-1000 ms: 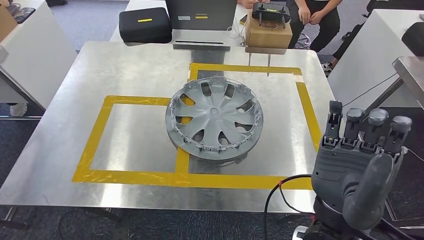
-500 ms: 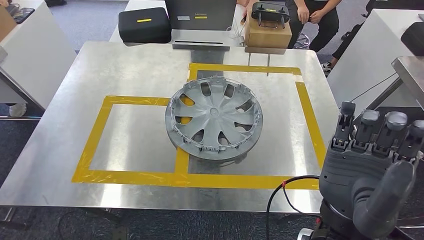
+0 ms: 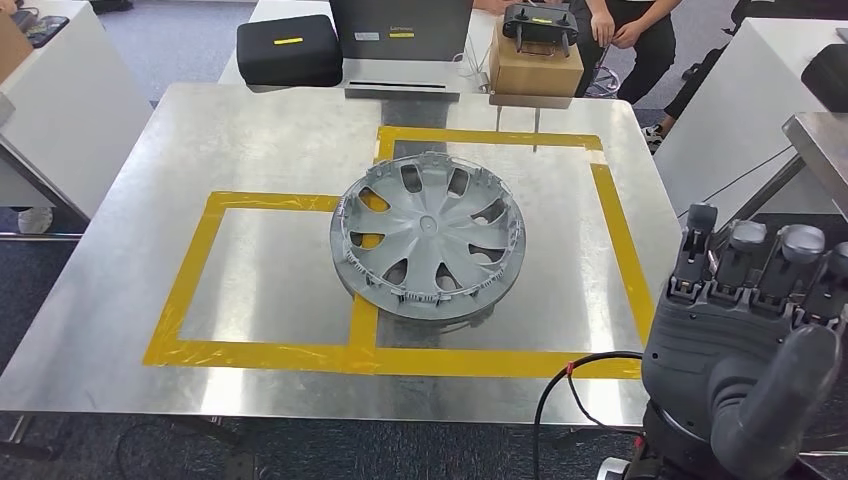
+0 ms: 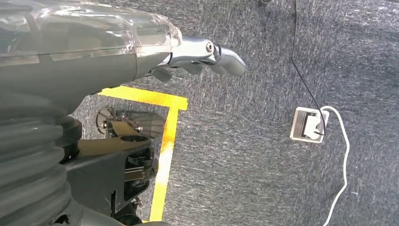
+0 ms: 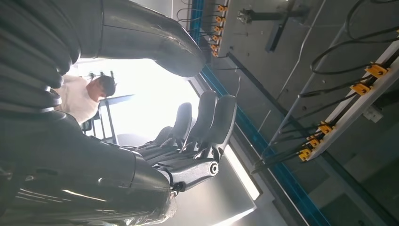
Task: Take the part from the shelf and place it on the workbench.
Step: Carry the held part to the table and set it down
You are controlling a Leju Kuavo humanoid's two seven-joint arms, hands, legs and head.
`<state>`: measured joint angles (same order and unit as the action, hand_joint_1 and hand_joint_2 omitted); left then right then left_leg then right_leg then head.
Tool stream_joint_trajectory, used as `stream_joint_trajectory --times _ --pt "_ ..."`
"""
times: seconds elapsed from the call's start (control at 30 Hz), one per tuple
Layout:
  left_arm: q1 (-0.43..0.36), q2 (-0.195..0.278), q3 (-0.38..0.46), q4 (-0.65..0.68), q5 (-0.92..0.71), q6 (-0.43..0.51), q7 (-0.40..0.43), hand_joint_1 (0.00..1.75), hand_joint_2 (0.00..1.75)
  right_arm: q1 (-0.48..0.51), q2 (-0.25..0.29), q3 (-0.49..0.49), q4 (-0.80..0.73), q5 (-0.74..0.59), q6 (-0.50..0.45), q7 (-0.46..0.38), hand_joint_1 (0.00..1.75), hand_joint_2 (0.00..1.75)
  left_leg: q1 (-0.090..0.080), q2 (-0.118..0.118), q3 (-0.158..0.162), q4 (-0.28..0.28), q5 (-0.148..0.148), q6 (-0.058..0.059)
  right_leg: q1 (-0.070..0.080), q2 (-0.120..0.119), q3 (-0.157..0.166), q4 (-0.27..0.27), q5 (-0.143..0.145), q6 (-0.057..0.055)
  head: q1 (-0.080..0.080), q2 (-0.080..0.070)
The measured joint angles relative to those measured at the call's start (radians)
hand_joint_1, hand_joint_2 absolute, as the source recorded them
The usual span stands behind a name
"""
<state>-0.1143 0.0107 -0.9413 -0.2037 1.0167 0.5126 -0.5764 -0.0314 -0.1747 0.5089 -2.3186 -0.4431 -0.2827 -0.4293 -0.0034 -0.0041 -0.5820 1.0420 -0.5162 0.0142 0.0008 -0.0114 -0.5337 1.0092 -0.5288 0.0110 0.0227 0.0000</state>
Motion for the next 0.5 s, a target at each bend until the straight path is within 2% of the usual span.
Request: stream_joint_trajectory --times 0.23,0.37,0.47,0.5 --pt "0.000 0.000 0.000 0.000 0.004 -0.009 0.004 0.00 1.75 0.000 0.000 0.000 0.000 0.012 -0.010 0.008 1.75 1.75 -0.001 0.000 0.000 0.000 0.000 0.001 0.000 0.000 0.000 -0.001 0.001 0.001 0.000 0.000" --pt "0.006 0.000 0.012 0.000 0.045 -0.119 0.040 0.00 1.75 0.021 -0.017 -0.003 -0.004 0.144 -0.130 0.116 1.75 1.75 -0.004 0.000 0.000 0.001 -0.002 0.003 -0.003 0.000 0.000 -0.001 0.002 0.004 -0.001 0.000" --pt "0.009 0.001 0.017 0.000 0.047 -0.150 0.037 0.00 1.75 0.035 -0.039 -0.009 -0.013 0.169 -0.164 0.143 1.75 1.75 -0.007 0.001 0.000 0.001 -0.003 0.005 -0.007 0.000 0.000 -0.002 0.002 0.007 -0.001 0.000" --pt "0.009 0.001 0.019 0.000 0.046 -0.152 0.035 0.00 1.31 0.036 -0.044 -0.011 -0.015 0.169 -0.168 0.144 1.31 1.75 -0.009 0.002 0.000 0.001 -0.003 0.007 -0.008 0.000 0.000 -0.002 0.002 0.008 -0.002 0.000"
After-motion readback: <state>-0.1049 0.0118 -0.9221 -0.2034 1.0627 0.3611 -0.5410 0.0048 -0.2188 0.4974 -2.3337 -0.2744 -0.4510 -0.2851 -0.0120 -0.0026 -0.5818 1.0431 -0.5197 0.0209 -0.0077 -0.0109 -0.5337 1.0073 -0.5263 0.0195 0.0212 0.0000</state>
